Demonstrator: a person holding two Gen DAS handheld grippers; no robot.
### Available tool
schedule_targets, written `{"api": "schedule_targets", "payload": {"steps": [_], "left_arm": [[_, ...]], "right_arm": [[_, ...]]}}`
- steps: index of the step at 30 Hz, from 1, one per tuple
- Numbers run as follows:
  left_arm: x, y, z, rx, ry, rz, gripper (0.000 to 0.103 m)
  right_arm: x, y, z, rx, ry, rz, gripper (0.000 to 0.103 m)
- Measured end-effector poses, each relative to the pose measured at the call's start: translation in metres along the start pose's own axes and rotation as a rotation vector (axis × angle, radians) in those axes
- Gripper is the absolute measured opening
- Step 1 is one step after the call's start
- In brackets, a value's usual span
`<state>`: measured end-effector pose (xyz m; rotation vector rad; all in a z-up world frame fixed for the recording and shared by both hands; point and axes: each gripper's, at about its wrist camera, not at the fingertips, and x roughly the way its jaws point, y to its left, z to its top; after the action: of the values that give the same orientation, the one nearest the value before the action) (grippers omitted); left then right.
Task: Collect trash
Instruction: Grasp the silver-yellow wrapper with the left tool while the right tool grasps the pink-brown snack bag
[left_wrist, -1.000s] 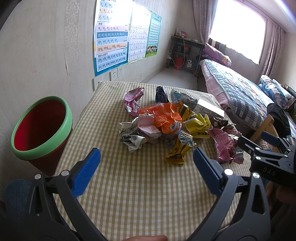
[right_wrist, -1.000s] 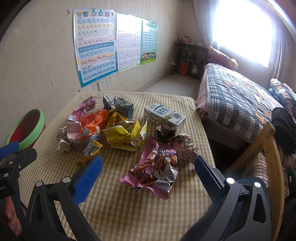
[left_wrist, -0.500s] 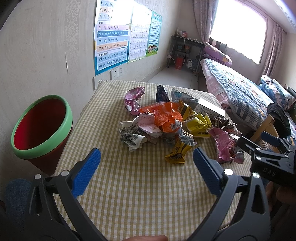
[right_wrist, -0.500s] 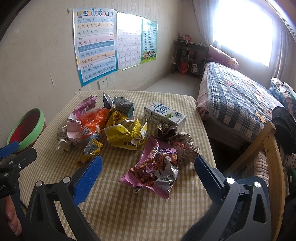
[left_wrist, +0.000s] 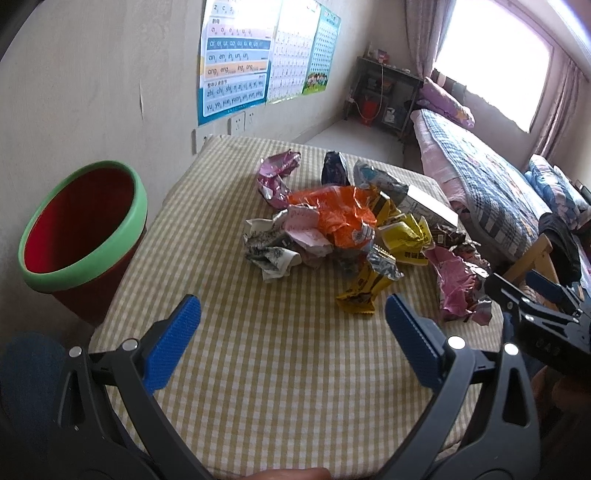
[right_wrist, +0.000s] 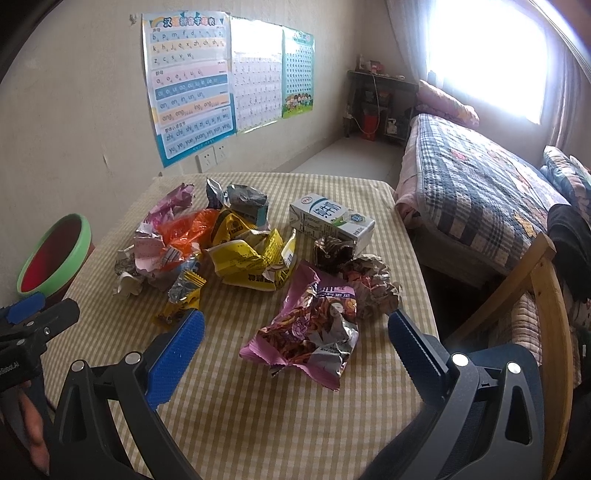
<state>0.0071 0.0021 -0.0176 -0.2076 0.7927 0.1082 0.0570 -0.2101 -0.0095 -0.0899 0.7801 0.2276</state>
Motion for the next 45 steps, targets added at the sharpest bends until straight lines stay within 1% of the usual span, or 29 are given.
{"api": "schedule_targets", "payload": {"steps": [2,7,12,16,19,22,25,29,31,33,34,35,37,39,40,41,42,43,44,45], "left_arm": [[0.000,-0.002,0.000,0.013,0.002,0.001,0.098],[0.003,-0.007,0.001,0.039,0.045,-0.035,0.098],[0.021,-0.015,0.004,0.064,0.132,-0.095,0.098],[0.032,-0.024,0.009,0.081,0.155,-0.123,0.098],[0.040,-0.032,0.014,0.090,0.165,-0.143,0.098],[0.049,-0.041,0.017,0.121,0.179,-0.146,0.098],[0.059,-0.047,0.018,0.145,0.198,-0.155,0.097],[0.074,-0.050,0.019,0.153,0.227,-0.156,0.094],[0.081,-0.050,0.018,0.155,0.242,-0.161,0.088],[0.089,-0.050,0.018,0.157,0.259,-0.166,0.084],[0.091,-0.050,0.017,0.159,0.265,-0.168,0.081],[0.094,-0.051,0.017,0.165,0.271,-0.171,0.076],[0.099,-0.053,0.016,0.172,0.280,-0.176,0.072],[0.104,-0.056,0.016,0.180,0.290,-0.183,0.064],[0.106,-0.057,0.015,0.184,0.294,-0.184,0.061],[0.108,-0.058,0.015,0.189,0.298,-0.184,0.051],[0.110,-0.058,0.015,0.193,0.305,-0.184,0.042],[0.112,-0.060,0.014,0.195,0.314,-0.183,0.037],[0.113,-0.059,0.013,0.197,0.321,-0.183,0.029],[0.113,-0.059,0.012,0.201,0.321,-0.183,0.022]], "right_arm": [[0.001,-0.002,0.000,0.007,0.010,0.003,0.096],[0.010,-0.007,0.001,0.038,0.062,0.017,0.096],[0.018,-0.017,0.003,0.090,0.122,0.035,0.096],[0.025,-0.025,0.004,0.123,0.172,0.053,0.096],[0.029,-0.027,0.003,0.117,0.199,0.056,0.096],[0.036,-0.029,0.002,0.127,0.236,0.071,0.096],[0.041,-0.032,0.004,0.145,0.254,0.088,0.096],[0.049,-0.033,0.006,0.141,0.278,0.088,0.096],[0.054,-0.034,0.006,0.143,0.295,0.096,0.096],[0.057,-0.035,0.006,0.142,0.306,0.102,0.090],[0.059,-0.035,0.006,0.141,0.311,0.102,0.089],[0.061,-0.036,0.006,0.141,0.316,0.107,0.089],[0.064,-0.035,0.005,0.136,0.327,0.120,0.085],[0.066,-0.033,0.003,0.130,0.339,0.134,0.075],[0.067,-0.032,0.003,0.124,0.344,0.137,0.072],[0.067,-0.031,0.003,0.121,0.346,0.143,0.067],[0.068,-0.030,0.003,0.117,0.347,0.153,0.065],[0.067,-0.030,0.003,0.113,0.345,0.155,0.065],[0.067,-0.030,0.003,0.112,0.341,0.156,0.064],[0.066,-0.030,0.002,0.113,0.341,0.159,0.050]]}}
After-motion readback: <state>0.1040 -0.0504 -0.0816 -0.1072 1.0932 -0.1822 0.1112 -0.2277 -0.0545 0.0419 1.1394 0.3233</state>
